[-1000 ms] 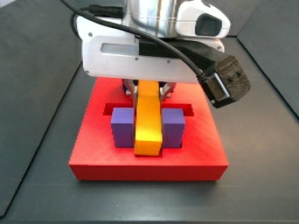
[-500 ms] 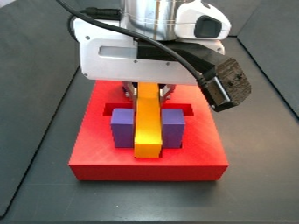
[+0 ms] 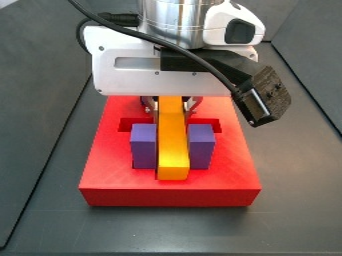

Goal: Pick up the yellow object. Move up. Move to above the board. Insert the yellow object.
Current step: Insert the yellow object.

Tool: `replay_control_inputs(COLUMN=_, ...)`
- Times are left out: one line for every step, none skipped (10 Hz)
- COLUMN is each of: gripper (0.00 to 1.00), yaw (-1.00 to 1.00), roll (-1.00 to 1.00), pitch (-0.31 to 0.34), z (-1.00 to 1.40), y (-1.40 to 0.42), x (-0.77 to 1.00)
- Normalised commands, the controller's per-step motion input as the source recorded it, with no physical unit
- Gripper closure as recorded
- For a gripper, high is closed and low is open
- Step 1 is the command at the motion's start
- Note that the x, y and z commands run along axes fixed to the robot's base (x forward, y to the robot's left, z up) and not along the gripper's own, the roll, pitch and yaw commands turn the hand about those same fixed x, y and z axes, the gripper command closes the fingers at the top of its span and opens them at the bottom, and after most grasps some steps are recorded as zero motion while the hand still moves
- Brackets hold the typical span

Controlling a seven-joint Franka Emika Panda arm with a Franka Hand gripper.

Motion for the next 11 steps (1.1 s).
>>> replay_control_inputs(gripper=1.00, yaw=-0.11, roll=-0.01, pitch=-0.004, z=-0.12, y=0.00, x=-0.01)
replay_control_inputs(gripper=1.00, yaw=-0.34, roll=0.00, pitch=0.000, z=-0.13, y=-0.06, x=0.00)
replay_control_inputs(gripper=1.00, yaw=-0.56, roll=0.00, pitch=0.000, z=-0.16, y=-0.13, x=0.00)
replay_control_inputs(gripper=1.00, yaw=-0.53, roll=0.00, pitch=0.000, z=-0.08, y=-0.05, x=0.00)
replay_control_inputs(gripper=1.00, yaw=-0.30, roll=0.00, pitch=0.000, z=-0.07, y=0.00, x=0.00)
replay_control_inputs(gripper=1.00, yaw=-0.09, roll=0.00, pitch=0.000, z=-0.09, y=0.00, x=0.00)
replay_control_inputs(gripper=1.00, yaw=0.00, roll=0.00, pitch=-0.043, z=-0.17, y=0.00, x=0.00)
replay_control_inputs(gripper=1.00, yaw=0.00, roll=-0.01, pitch=-0.091, z=-0.25, y=0.00, x=0.00)
replay_control_inputs(gripper=1.00, yaw=0.00, roll=0.00, pitch=-0.044, z=-0.04, y=0.00, x=0.00)
replay_control_inputs(gripper=1.00, yaw=0.00, roll=0.00, pitch=-0.017, z=-0.02, y=0.00, x=0.00)
replay_control_inputs(gripper=1.00, yaw=0.00, roll=0.00, pitch=0.000, z=0.00, y=0.00, x=0.00)
